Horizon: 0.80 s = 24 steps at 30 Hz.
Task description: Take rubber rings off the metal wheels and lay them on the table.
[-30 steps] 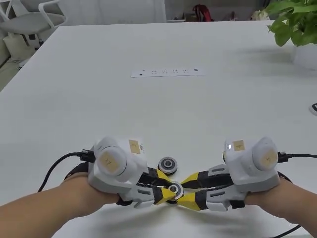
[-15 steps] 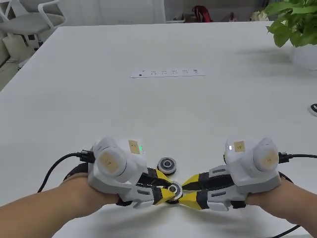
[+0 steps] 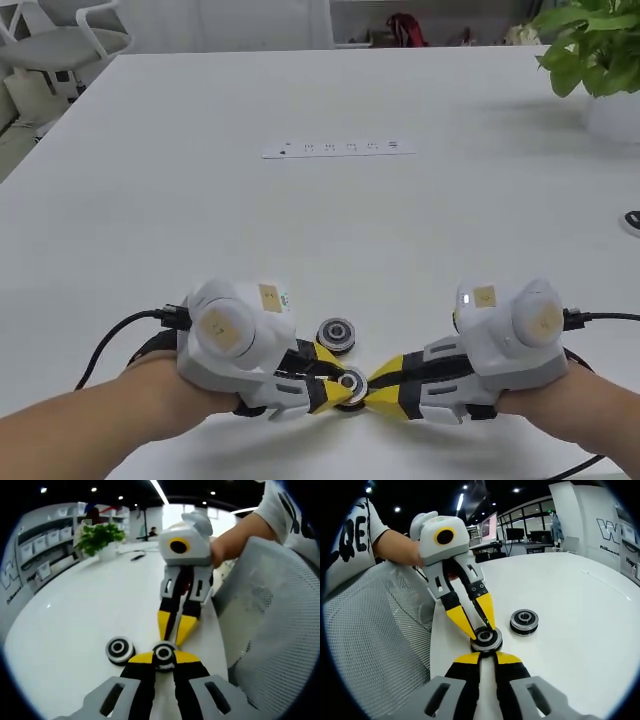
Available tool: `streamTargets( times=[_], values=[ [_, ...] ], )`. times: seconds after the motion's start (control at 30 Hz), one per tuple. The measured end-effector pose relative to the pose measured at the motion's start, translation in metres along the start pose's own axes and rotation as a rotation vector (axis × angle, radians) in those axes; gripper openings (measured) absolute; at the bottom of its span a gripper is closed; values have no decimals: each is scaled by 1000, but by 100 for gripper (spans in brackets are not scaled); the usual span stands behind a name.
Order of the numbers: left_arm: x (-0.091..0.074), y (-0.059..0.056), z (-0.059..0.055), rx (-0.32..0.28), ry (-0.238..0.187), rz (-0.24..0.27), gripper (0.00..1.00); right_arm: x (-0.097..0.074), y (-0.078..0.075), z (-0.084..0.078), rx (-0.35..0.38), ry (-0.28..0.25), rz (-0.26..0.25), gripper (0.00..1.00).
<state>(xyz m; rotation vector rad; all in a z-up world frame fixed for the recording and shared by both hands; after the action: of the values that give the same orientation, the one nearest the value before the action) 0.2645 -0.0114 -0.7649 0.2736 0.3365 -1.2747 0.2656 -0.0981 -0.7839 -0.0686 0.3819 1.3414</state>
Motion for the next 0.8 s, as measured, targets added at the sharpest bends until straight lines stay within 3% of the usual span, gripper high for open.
streamTargets(
  times=[0.8],
  values=[
    [0, 0, 0, 8, -1, 3, 13, -3, -3, 0, 94, -18, -33, 0]
  ],
)
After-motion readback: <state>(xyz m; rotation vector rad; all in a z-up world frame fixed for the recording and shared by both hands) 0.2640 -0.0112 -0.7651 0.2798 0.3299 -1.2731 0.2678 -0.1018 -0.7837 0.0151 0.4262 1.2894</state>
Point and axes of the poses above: the centre of the closed fingertips' face, and the gripper's own axes: x roughly forward along the fingers, y roughly to its left, z roughly out of its top, the point moved 5 cm from there along -x, roughly backward along the fingers, and after that the axes turned 14 degrees about -y, right-handed, at the moved point
